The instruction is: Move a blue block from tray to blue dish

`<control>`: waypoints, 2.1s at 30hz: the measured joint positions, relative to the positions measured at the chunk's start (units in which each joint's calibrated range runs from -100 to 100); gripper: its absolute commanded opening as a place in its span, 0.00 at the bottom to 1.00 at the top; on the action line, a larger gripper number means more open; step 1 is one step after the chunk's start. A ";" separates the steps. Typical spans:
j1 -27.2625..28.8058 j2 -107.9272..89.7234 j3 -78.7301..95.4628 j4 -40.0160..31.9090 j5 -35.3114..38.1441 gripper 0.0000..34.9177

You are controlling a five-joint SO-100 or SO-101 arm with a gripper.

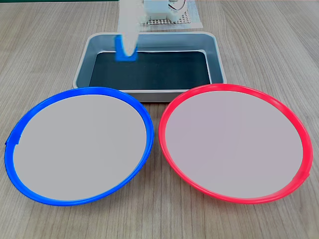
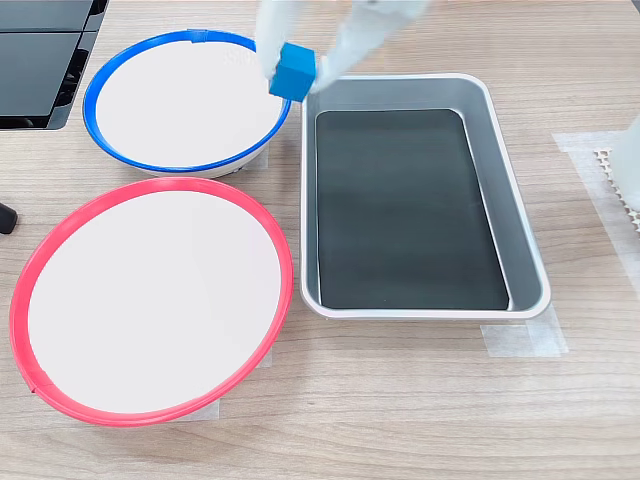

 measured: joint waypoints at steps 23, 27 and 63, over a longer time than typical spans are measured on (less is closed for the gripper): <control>4.51 -13.04 31.49 -41.60 -4.44 0.01; 2.12 -25.83 40.29 -38.50 -7.47 0.01; -0.53 -91.05 85.03 -15.74 -8.60 0.01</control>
